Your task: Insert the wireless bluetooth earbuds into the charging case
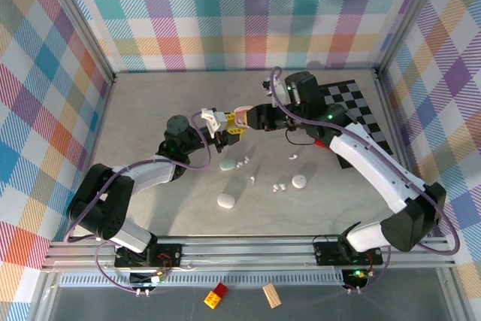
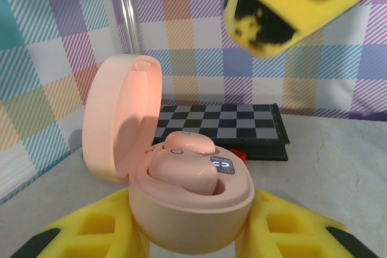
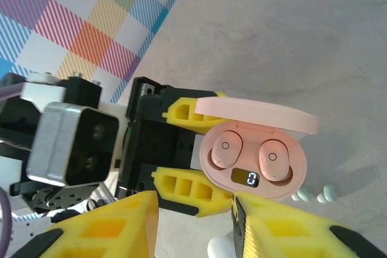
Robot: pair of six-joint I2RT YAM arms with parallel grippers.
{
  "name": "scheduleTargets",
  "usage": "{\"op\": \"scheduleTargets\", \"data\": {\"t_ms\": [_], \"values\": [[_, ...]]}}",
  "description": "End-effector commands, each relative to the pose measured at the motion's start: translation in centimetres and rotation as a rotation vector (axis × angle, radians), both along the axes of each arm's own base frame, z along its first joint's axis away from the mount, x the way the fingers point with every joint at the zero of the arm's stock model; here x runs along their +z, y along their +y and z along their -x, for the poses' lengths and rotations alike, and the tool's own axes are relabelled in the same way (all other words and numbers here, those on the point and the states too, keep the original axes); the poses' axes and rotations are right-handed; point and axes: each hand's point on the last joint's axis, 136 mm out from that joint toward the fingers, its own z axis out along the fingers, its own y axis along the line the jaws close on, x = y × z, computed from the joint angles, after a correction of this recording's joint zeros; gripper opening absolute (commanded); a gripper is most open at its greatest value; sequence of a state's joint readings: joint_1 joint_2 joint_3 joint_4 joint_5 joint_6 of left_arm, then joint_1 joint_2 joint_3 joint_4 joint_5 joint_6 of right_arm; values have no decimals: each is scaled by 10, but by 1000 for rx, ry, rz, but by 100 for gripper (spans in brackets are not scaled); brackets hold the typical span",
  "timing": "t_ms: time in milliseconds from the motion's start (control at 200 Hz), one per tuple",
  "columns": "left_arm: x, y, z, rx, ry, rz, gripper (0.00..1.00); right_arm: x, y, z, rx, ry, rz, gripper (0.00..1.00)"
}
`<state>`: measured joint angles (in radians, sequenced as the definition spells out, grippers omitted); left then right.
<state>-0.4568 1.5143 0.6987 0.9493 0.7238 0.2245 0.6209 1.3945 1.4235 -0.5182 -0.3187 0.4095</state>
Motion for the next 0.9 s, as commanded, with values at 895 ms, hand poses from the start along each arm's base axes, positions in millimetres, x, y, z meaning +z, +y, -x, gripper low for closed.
{"op": "scheduleTargets", "data": {"t_ms": [895], "values": [[32,0,15,-41,-88,68,31,-13,2,-55,-68,125,-23,75]]}}
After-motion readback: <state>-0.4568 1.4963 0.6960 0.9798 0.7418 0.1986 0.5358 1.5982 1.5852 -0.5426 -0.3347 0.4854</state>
